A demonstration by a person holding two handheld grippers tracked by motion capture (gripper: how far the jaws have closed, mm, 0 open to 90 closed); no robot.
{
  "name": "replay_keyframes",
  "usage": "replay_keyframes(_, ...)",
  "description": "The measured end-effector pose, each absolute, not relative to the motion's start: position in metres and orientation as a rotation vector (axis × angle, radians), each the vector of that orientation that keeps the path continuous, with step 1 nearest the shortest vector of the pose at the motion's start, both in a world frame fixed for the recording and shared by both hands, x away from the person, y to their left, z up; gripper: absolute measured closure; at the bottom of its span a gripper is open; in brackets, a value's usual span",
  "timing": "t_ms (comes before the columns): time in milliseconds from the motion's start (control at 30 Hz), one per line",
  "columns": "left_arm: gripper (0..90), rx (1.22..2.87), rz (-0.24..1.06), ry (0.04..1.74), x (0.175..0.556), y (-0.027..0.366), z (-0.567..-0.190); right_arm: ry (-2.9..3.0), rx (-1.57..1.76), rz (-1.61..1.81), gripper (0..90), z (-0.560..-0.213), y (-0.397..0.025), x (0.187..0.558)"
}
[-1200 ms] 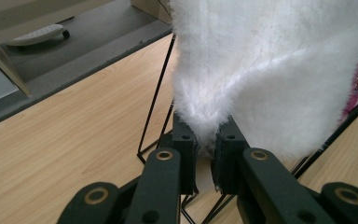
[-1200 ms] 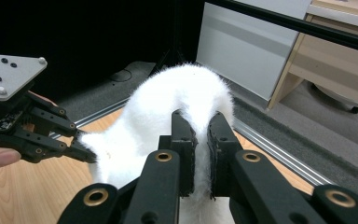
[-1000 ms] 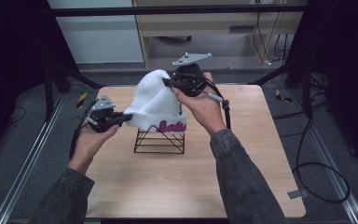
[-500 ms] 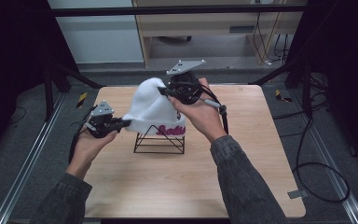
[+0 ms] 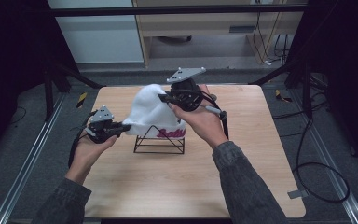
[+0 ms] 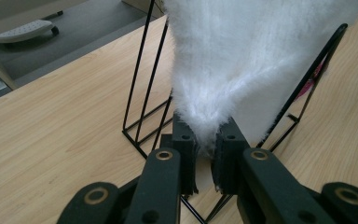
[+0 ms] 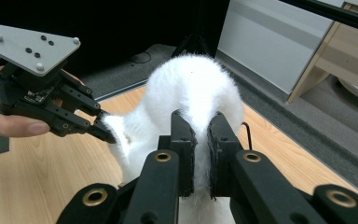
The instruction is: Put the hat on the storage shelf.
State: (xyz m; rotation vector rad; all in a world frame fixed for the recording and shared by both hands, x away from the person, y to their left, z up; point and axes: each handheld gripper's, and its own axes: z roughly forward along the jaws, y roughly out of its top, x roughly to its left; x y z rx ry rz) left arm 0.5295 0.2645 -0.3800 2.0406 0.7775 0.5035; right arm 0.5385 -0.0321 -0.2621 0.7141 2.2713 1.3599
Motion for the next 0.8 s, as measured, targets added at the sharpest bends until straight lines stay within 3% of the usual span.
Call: replay_keyframes(800, 80.9, 2.122, 0.437, 0.792, 0.535, 0.265, -0.418, 2.369, 0.763, 1.257, 82.9, -0.298, -0.023, 0.54)
